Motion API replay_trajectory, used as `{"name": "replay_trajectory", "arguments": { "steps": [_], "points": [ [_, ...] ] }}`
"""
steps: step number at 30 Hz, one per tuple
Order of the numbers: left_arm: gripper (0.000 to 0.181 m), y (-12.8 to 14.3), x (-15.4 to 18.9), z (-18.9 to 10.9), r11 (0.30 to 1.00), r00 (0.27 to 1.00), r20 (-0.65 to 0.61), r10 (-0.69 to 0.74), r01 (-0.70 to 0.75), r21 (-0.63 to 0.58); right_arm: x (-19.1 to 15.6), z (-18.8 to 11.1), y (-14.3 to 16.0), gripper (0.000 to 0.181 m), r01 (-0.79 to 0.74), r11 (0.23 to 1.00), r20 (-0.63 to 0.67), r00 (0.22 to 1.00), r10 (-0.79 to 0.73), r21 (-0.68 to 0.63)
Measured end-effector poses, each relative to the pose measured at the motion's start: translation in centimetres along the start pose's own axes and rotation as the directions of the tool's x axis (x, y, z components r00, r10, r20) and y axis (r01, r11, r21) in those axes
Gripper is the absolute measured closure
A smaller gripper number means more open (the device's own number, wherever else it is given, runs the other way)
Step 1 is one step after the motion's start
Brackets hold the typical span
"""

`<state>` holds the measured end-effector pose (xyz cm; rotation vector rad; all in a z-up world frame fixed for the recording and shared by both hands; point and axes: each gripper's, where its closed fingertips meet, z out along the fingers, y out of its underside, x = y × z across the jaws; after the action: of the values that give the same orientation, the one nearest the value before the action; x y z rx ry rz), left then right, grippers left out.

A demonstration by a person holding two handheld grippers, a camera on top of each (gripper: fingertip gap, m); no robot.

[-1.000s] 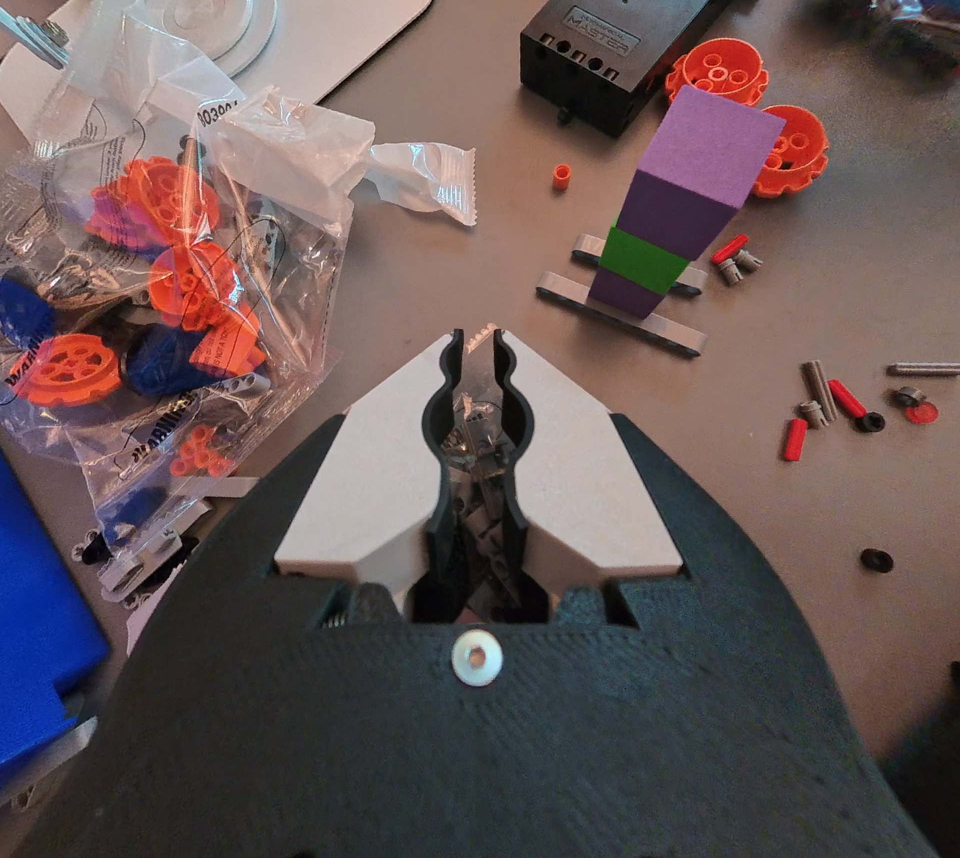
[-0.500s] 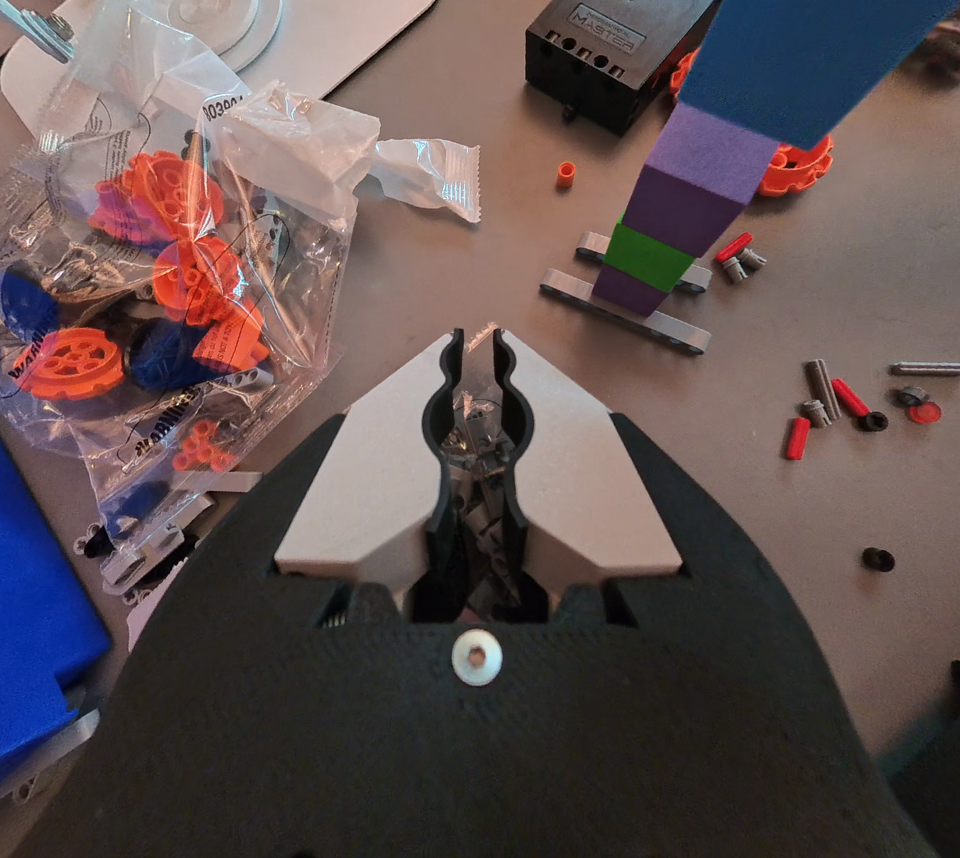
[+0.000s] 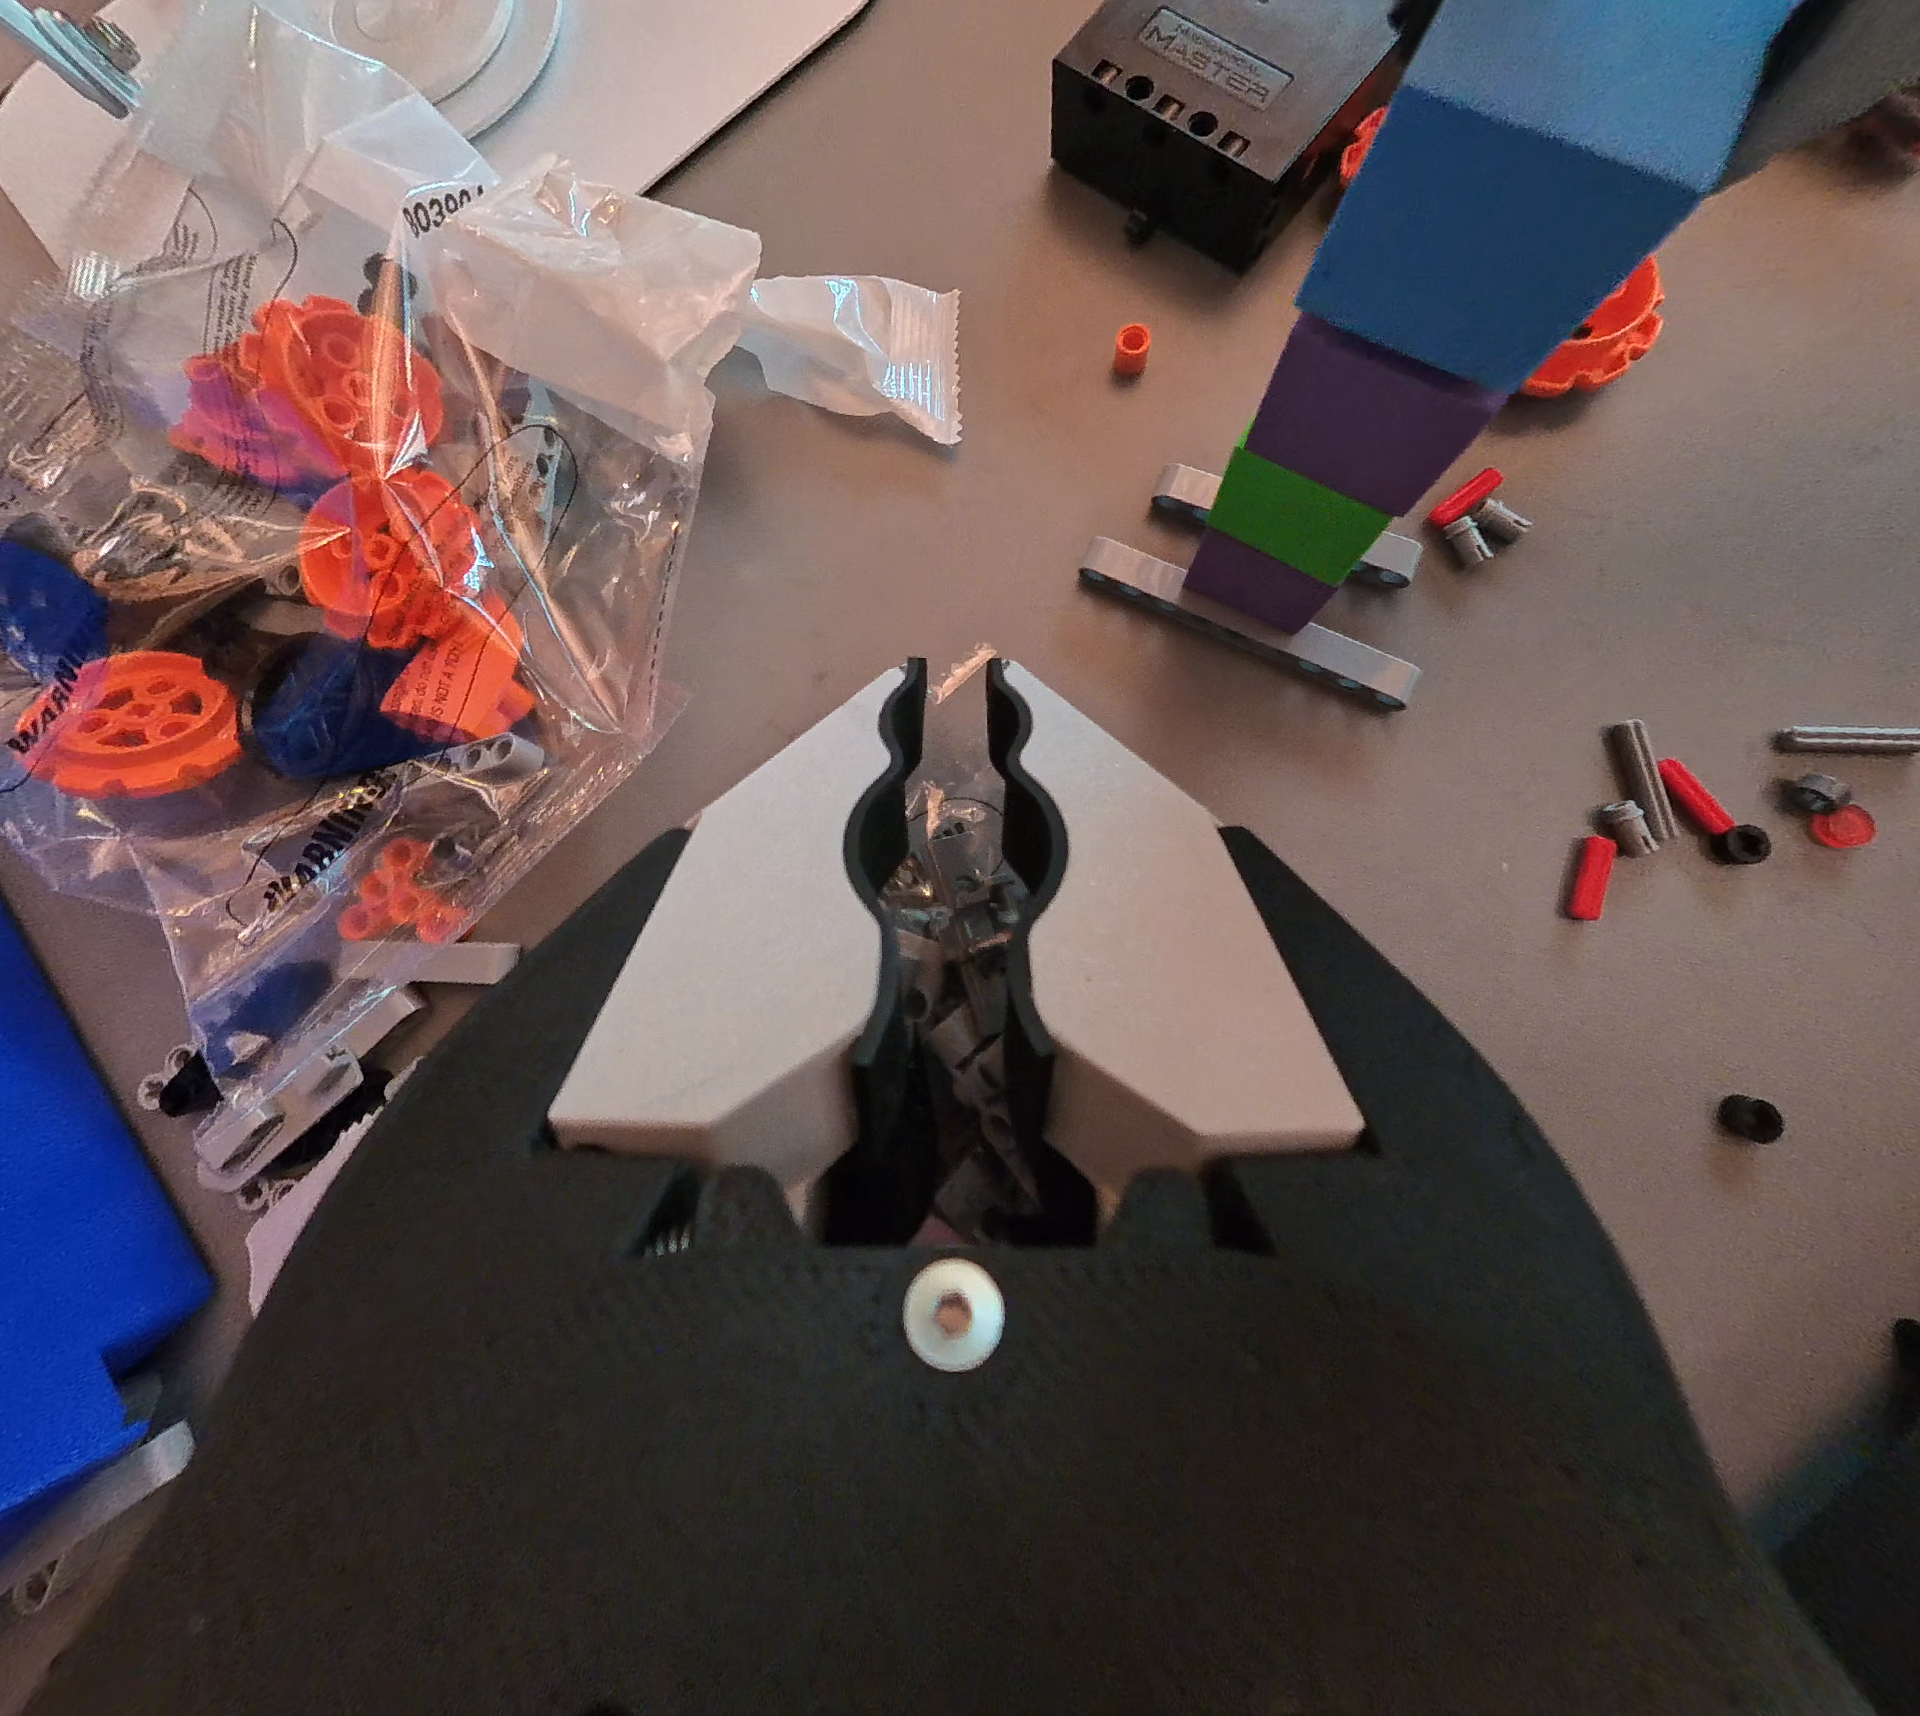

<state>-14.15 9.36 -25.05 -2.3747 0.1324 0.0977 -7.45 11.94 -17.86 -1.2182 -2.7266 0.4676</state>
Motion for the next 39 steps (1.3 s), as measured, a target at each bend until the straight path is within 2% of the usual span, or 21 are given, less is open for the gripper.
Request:
{"name": "replay_trajectory", "arguments": {
  "steps": [26,32,35,39],
  "points": [
    [0.171,0.0,0.0,0.0,1.000,1.000,0.000,-0.001,0.001,0.000,0.0,0.2,0.1,0.153,0.003,1.000,-0.010,1.000,-0.003,-0.017],
    [0.171,0.0,0.0,0.0,1.000,1.000,0.001,0.000,0.000,0.000,0.1,-1.4,0.1,0.145,-0.024,0.999,-0.016,1.000,0.025,0.047],
    [0.171,0.0,0.0,0.0,1.000,1.000,0.000,-0.001,0.001,0.001,0.3,-2.9,1.9,0.146,-0.051,0.996,-0.057,0.997,0.055,0.070],
    [0.171,0.0,0.0,0.0,1.000,1.000,0.001,0.002,-0.002,-0.001,0.8,-3.5,7.5,0.146,-0.137,0.989,-0.106,0.984,0.142,0.052]
  ]
}}
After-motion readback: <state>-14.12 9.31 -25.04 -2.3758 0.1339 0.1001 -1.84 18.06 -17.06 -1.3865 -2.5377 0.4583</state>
